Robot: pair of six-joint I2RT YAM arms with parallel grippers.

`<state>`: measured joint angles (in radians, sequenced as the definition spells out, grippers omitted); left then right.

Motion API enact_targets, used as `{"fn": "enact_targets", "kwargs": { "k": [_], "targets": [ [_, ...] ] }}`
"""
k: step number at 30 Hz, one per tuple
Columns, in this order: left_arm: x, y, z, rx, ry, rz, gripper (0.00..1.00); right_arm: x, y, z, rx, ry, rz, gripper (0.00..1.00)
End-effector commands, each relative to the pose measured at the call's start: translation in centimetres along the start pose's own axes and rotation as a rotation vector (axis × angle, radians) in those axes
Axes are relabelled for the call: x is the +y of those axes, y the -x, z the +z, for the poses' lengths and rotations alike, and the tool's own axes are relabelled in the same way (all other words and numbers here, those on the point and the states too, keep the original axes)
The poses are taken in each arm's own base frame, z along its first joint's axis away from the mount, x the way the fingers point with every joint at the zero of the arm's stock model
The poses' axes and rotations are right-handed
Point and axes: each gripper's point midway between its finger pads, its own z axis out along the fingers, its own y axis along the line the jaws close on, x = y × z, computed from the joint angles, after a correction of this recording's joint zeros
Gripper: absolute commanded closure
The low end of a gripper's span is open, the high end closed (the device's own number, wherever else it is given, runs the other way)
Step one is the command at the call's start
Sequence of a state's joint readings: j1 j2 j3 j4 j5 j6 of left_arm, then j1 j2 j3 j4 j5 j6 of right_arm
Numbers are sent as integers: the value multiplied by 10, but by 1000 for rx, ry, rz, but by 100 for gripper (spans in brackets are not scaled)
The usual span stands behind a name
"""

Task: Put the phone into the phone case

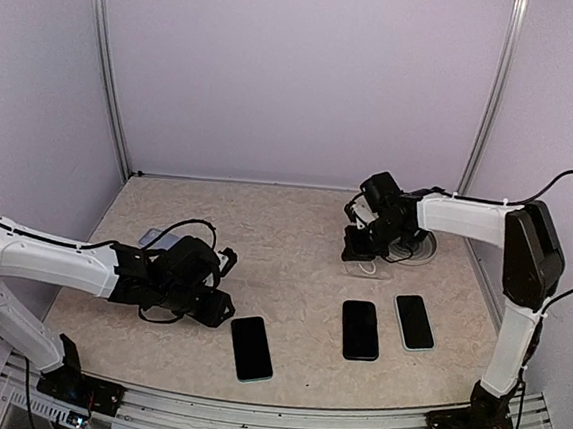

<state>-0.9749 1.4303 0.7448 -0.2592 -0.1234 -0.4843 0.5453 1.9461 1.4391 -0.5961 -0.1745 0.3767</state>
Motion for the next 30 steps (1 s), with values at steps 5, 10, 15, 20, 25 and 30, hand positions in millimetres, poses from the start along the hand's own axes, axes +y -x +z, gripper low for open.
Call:
{"fn": "enact_targets", "kwargs": {
  "k": [5,10,15,20,25,30],
  "targets": [
    [-47,149,-108,-732,-100,125,31,139,80,-188,-617,436,109,100],
    [-82,183,-150,-1015,-46,356,2,193,70,-255,-822,633,186,100],
    [-117,198,-150,-1059,-104,495,1,218,58,-274,-882,702,204,100],
    [-105,223,-148,-1090,-46,359,1,234,49,-283,-892,759,208,100],
    [-123,241,-147,-1162,-57,377,4,252,46,-284,-875,801,185,100],
    [-131,250,-132,-1154,-69,382,31,253,43,-284,-863,810,186,100]
  ]
}}
